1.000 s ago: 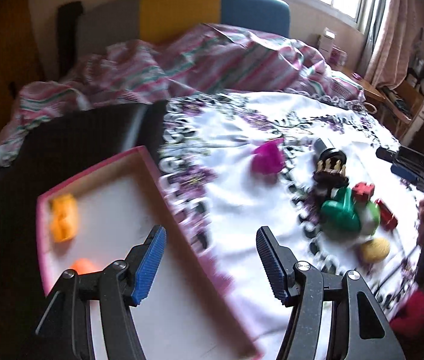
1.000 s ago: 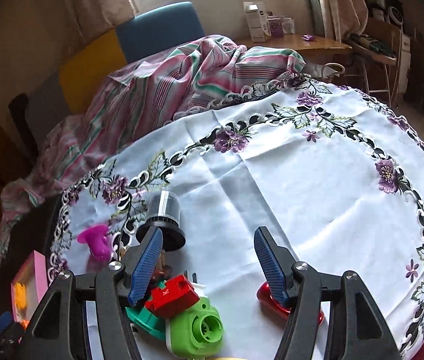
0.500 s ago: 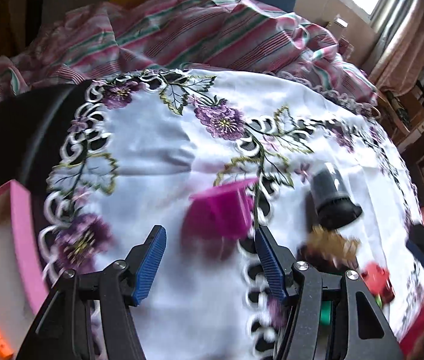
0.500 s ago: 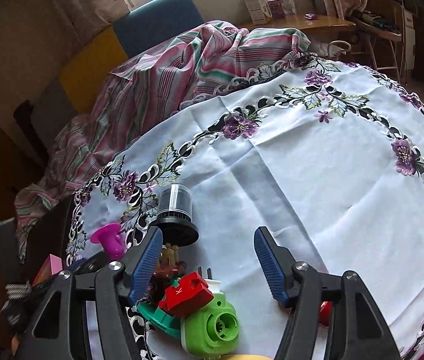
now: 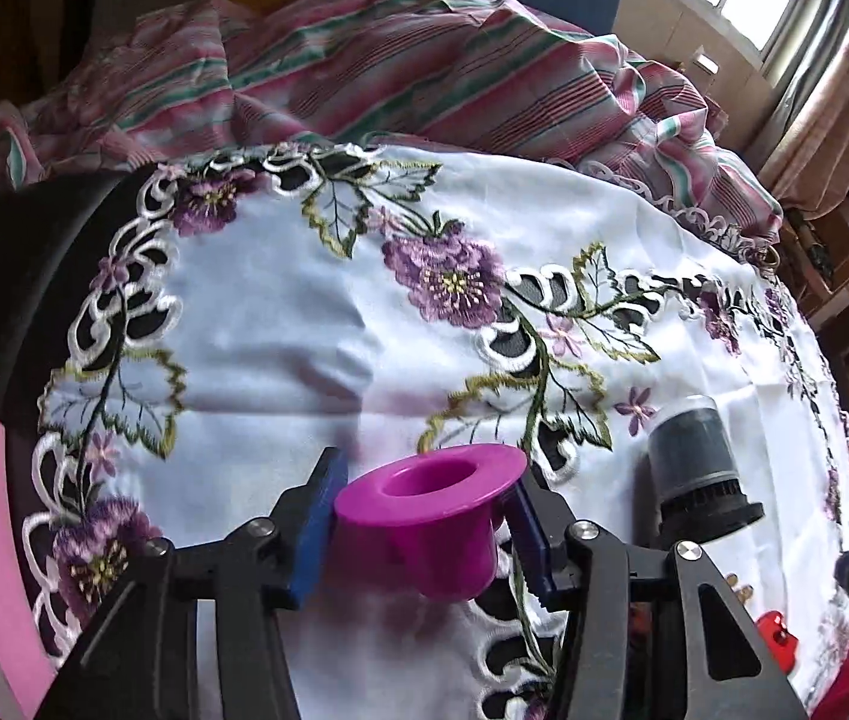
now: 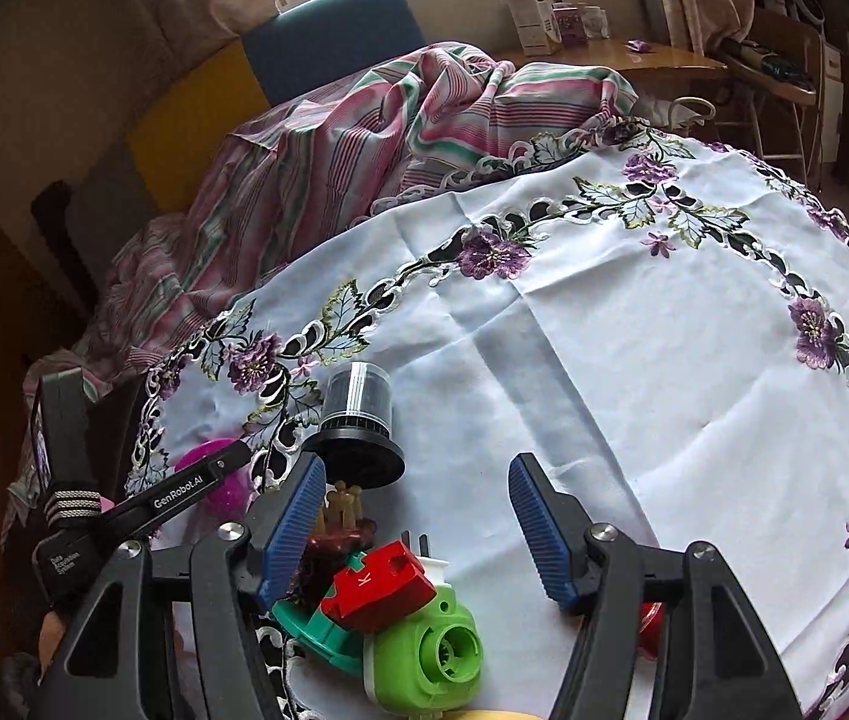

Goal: Organize rigid objects
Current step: 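Move the left tool to the magenta cup and grasp it, then lift the magenta cup with the left tool while the right tool grasps the black canister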

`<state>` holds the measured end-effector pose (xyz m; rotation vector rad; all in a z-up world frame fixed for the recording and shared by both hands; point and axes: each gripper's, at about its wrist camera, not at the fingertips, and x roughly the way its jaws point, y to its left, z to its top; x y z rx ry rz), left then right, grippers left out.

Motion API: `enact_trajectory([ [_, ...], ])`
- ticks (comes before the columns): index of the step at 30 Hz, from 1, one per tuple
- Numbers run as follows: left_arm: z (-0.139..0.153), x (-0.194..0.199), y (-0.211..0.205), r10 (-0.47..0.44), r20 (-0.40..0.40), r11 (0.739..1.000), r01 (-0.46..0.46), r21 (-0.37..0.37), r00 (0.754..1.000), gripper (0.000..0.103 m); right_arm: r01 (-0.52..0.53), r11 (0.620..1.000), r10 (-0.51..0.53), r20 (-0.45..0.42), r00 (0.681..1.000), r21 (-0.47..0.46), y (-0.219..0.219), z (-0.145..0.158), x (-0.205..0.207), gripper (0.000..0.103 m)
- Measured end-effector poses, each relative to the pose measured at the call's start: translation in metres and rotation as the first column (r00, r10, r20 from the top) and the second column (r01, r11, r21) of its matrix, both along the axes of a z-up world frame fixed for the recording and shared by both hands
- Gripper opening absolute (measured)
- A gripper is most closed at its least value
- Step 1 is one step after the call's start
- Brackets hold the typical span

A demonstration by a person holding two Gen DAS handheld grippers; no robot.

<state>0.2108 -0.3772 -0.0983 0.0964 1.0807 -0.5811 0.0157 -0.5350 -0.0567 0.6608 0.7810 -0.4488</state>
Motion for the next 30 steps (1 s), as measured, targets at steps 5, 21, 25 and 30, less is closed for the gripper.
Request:
enact_trajectory([
  [5, 0.011, -0.013, 0.011, -0.006, 0.017, 1.000, 0.006, 0.013, 1.000, 0.052, -0.012, 1.000, 0.013, -0.003, 1.000, 0.003, 0.001, -0.001, 0.000, 0.065],
  [21, -0.005, -0.103, 0.054, -0.103, 0.129, 0.988, 0.087, 0.125, 0.986, 0.038, 0.005, 0.983, -0.012, 0.032, 0.999, 0.184, -0.014, -0.015, -0.008, 0.060],
  [25, -0.005, -0.100, 0.051, -0.105, 0.125, 0.988, 0.090, 0.123, 0.987, 0.036, -0.029, 0.970, 0.017, 0.052, 0.999, 0.243, -0.012, -0.017, -0.005, 0.060],
  [30, -0.006, -0.098, 0.051, -0.107, 0.119, 0.989, 0.093, 0.115, 0.987, 0.036, -0.104, 0.965, 0.095, 0.049, 0.994, 0.239, -0.009, -0.006, 0.020, 0.060],
])
